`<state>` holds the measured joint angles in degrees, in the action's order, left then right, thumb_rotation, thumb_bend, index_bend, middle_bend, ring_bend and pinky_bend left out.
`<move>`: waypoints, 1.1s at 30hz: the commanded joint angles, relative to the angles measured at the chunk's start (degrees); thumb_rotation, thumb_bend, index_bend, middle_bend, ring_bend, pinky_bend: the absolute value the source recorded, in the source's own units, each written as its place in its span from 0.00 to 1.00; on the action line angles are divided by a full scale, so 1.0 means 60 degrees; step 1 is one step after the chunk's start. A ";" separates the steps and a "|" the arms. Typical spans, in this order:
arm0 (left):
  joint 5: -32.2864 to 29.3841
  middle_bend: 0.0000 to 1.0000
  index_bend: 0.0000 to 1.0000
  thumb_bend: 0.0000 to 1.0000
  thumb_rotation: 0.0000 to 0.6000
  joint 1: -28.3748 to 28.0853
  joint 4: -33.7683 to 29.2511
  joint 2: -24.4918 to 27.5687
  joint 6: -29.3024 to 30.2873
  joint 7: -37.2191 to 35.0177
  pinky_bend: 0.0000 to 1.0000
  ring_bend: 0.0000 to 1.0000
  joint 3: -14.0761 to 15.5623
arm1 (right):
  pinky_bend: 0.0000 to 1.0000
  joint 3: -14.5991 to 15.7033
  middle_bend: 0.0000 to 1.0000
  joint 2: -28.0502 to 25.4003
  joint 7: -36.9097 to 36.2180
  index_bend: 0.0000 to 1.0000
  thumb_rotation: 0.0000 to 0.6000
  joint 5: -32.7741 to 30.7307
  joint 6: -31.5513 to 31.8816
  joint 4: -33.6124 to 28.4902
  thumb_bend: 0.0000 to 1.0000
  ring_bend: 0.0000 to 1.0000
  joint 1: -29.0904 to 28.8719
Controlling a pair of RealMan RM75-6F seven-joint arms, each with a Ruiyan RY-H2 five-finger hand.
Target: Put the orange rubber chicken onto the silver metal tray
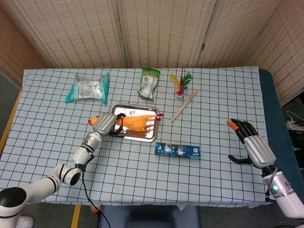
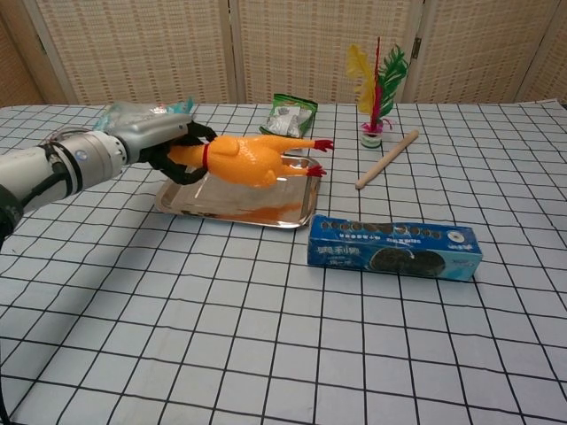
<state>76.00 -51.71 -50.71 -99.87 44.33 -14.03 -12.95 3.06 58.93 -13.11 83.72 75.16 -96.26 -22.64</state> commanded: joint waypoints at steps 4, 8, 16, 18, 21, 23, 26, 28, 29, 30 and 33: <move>0.0627 0.33 0.21 0.55 1.00 -0.0394 0.1318 -0.0564 -0.0354 -0.1858 0.40 0.29 0.0323 | 0.00 -0.0184 0.00 0.0052 -0.0227 0.00 1.00 -0.0023 -0.0172 0.0277 0.12 0.00 0.0135; 0.0845 0.08 0.00 0.47 1.00 -0.0482 0.1530 -0.0547 -0.0374 -0.2290 0.28 0.09 0.0485 | 0.00 -0.0294 0.00 0.0071 -0.0304 0.00 1.00 -0.0027 -0.0204 0.0326 0.12 0.00 0.0226; 0.0911 0.00 0.00 0.44 1.00 -0.0421 0.1034 -0.0160 -0.0020 -0.2309 0.21 0.00 0.0523 | 0.00 -0.0408 0.00 -0.0023 -0.0188 0.00 1.00 0.0075 -0.0056 0.0114 0.12 0.00 0.0516; 0.0906 0.00 0.00 0.44 1.00 -0.0345 0.0652 0.0061 0.0137 -0.2203 0.20 0.00 0.0514 | 0.00 -0.0428 0.00 -0.0057 -0.0153 0.00 1.00 0.0127 0.0043 0.0042 0.12 0.00 0.0602; 0.0996 0.00 0.00 0.43 1.00 0.0000 -0.0510 0.0825 0.0738 -0.1694 0.19 0.00 0.0586 | 0.00 -0.0458 0.00 -0.0103 -0.0031 0.00 1.00 0.0281 0.0332 -0.0070 0.12 0.00 0.0798; 0.0991 0.00 0.00 0.43 1.00 0.0366 -0.1389 0.1437 0.1192 -0.1200 0.18 0.00 0.0663 | 0.00 -0.0465 0.00 -0.0105 0.0108 0.00 1.00 0.0353 0.0527 -0.0113 0.12 0.00 0.0933; 0.0877 0.00 0.00 0.43 1.00 0.1197 -0.3234 0.2738 0.1970 -0.0273 0.17 0.00 0.0912 | 0.00 -0.0413 0.00 -0.0167 0.0472 0.00 1.00 0.0403 0.0775 -0.0283 0.12 0.00 0.1187; 0.0723 0.00 0.00 0.43 1.00 0.1947 -0.4541 0.3675 0.2701 0.0375 0.16 0.00 0.1132 | 0.00 -0.0394 0.00 -0.0159 0.0830 0.00 1.00 0.0381 0.0997 -0.0419 0.12 0.00 0.1397; 0.0648 0.00 0.00 0.43 1.00 0.2331 -0.5055 0.4037 0.3107 0.0619 0.15 0.00 0.1244 | 0.00 -0.0385 0.00 -0.0138 0.1043 0.00 1.00 0.0336 0.1094 -0.0467 0.12 0.00 0.1501; 0.0603 0.00 0.00 0.43 1.00 0.2903 -0.5639 0.4458 0.3763 0.0895 0.15 0.00 0.1431 | 0.00 -0.0384 0.00 -0.0087 0.1415 0.00 1.00 0.0257 0.1256 -0.0515 0.12 0.00 0.1651; 0.0607 0.01 0.00 0.43 1.00 0.4267 -0.6454 0.5103 0.5329 0.1229 0.16 0.00 0.1939 | 0.00 -0.0423 0.00 0.0180 0.2389 0.00 1.00 0.0060 0.1706 -0.0545 0.12 0.00 0.2000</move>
<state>80.55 -37.19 -80.80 -77.73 64.30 -12.71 -5.61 0.60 58.71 -3.57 85.17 82.74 -98.90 -12.91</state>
